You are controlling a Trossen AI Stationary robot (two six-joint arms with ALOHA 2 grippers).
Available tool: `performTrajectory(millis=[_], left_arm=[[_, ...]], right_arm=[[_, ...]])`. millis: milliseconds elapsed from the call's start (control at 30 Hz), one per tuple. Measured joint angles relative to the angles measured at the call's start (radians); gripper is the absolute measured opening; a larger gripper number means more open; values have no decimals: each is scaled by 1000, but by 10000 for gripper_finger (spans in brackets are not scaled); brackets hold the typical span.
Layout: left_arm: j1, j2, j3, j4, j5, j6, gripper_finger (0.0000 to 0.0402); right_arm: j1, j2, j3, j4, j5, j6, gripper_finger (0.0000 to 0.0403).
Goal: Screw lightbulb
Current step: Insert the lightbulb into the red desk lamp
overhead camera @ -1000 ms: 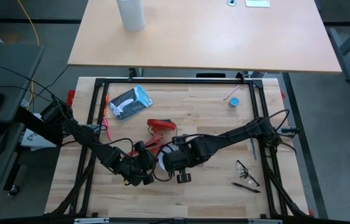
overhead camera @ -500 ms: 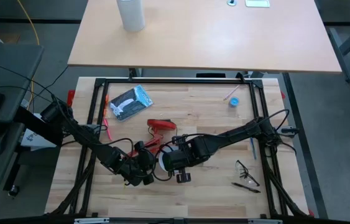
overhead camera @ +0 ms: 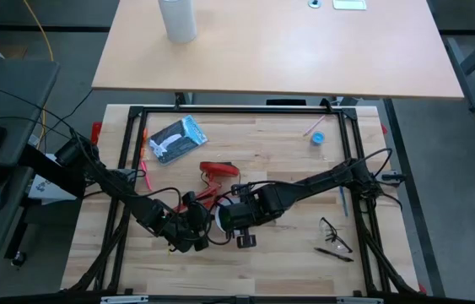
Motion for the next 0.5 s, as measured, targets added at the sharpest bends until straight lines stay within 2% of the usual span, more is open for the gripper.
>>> performTrajectory(millis=[500], left_arm=[[0,0,0,-1,0,0,0]], right_arm=[[0,-2,0,1,1,-26,0]])
